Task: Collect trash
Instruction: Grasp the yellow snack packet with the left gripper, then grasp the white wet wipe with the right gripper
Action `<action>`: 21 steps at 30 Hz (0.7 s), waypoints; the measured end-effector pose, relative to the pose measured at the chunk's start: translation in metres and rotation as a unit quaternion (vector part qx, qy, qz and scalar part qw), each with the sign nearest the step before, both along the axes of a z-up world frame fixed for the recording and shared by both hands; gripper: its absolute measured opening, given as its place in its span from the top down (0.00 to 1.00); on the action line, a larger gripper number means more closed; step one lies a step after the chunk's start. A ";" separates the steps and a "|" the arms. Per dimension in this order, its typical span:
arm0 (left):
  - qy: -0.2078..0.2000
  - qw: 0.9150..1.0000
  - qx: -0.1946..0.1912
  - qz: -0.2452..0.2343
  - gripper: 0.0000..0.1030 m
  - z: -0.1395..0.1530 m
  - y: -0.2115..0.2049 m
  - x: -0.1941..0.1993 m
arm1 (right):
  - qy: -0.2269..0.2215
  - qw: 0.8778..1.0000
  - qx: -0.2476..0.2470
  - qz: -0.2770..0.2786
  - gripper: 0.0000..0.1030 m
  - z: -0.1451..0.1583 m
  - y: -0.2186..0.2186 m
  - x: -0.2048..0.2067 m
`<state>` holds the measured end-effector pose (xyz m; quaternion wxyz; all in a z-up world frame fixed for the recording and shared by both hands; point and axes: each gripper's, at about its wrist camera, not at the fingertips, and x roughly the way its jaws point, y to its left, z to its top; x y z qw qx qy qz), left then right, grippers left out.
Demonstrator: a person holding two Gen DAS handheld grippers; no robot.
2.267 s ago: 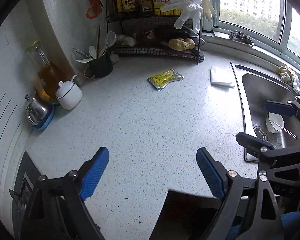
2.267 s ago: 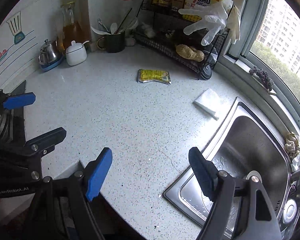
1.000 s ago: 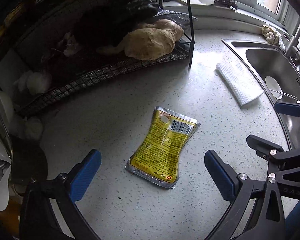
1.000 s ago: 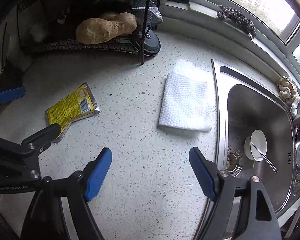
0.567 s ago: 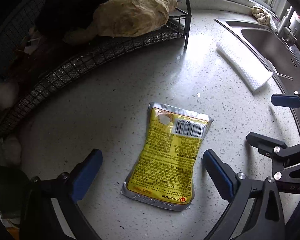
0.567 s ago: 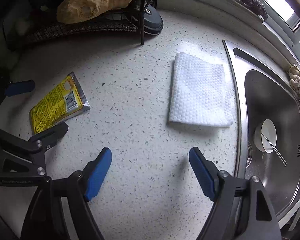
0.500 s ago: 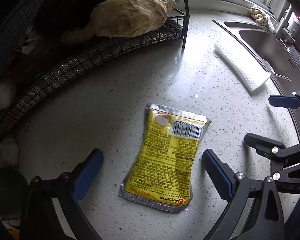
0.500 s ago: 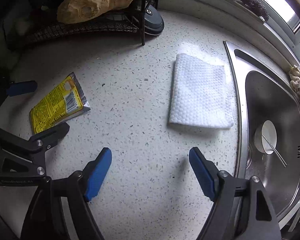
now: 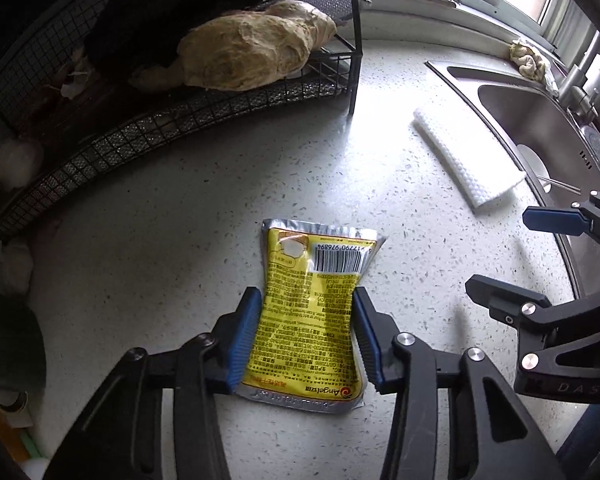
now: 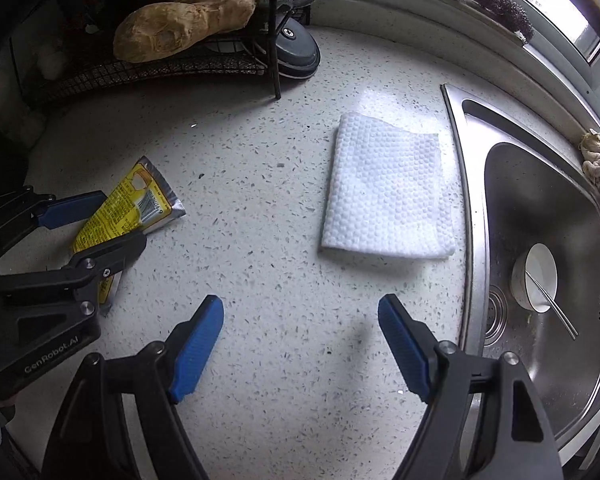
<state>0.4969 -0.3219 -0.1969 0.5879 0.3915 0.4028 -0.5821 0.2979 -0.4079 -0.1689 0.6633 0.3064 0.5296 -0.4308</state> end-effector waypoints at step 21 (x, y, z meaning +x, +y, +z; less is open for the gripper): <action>-0.007 0.984 0.004 0.177 0.62 0.015 -0.044 -0.048 | -0.066 0.992 0.004 0.104 0.24 0.008 -0.075 -0.047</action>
